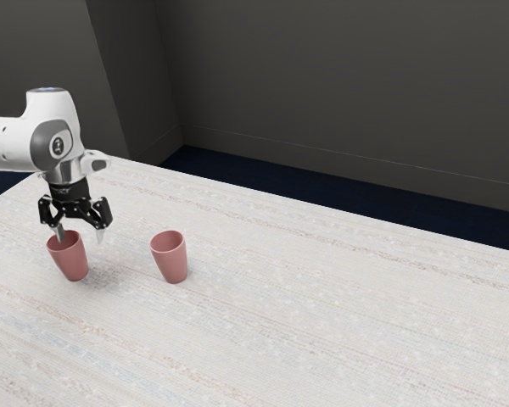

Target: Place the left cup onto the right cup

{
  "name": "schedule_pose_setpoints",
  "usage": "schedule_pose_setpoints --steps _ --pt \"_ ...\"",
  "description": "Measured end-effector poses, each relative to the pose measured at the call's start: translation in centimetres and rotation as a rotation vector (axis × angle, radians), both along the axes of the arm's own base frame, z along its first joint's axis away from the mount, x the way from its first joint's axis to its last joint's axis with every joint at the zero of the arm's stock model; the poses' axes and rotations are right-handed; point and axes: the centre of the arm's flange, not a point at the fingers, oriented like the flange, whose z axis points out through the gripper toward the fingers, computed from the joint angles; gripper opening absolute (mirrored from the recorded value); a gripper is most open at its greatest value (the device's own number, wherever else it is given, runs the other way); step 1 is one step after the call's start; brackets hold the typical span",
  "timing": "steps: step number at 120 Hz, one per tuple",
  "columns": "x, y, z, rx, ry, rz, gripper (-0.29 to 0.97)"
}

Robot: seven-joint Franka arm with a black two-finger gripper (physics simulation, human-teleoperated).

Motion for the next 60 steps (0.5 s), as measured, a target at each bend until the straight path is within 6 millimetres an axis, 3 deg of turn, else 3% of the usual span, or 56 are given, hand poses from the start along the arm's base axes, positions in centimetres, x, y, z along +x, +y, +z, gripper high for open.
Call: schedule_pose_setpoints --steps 60 --pt "1.4 1.6 -1.3 0.012 -0.048 -0.110 0.68"
